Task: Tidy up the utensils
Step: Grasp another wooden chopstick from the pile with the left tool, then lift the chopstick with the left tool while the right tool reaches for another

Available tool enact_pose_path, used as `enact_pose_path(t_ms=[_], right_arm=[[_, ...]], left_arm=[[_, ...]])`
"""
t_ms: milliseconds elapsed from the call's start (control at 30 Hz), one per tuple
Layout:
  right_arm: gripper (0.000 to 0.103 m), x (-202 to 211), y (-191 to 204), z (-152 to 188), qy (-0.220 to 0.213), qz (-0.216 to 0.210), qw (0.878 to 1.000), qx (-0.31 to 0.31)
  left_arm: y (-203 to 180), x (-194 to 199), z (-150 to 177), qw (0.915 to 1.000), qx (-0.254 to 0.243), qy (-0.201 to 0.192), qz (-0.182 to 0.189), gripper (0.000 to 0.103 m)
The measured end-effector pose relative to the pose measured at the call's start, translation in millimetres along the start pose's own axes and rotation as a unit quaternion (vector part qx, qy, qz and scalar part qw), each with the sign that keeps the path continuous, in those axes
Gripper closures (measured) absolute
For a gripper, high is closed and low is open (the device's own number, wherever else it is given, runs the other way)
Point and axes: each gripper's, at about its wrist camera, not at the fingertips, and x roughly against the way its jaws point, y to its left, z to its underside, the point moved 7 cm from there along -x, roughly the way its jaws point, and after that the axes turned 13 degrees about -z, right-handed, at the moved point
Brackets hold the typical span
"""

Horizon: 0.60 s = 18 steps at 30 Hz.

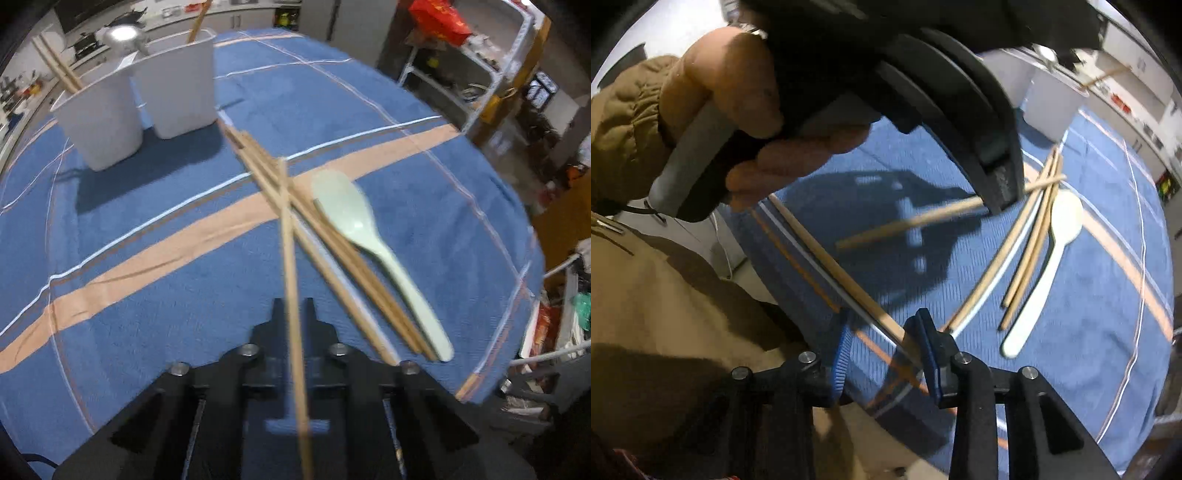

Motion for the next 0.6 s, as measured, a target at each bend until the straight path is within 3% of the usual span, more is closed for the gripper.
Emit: enact_pose_path(t_ms=[100, 267, 333, 400, 500, 600], right_arm=[[0.083, -4, 3, -7, 0.006, 0.001, 1.0, 0.013], [0.086, -13, 2, -24, 0.013, 0.015, 1.0, 0.02], [0.087, -15, -1, -32, 0.008, 0.021, 1.0, 0.013], [0.103, -15, -7, -42, -0.001, 0.027, 1.0, -0.002], [0.102, -21, -33, -55, 0.0, 0.069, 0.997, -0.031], [0.102, -22, -55, -63, -0.013, 0.054, 0.996, -0.074]], left_arm=[[18, -3, 1, 0.9995, 0.025, 0.005, -0.017, 0.097], [82, -2, 14, 0.9937, 0.095, 0.012, -0.059, 0.097], [118, 0, 24, 0.9876, 0.139, 0.017, -0.072, 0.097], [147, 4, 35, 0.9812, 0.176, 0.023, -0.076, 0.097], [189, 9, 59, 0.9705, 0.218, 0.03, -0.099, 0.097], [213, 15, 78, 0.9633, 0.241, 0.03, -0.115, 0.097]])
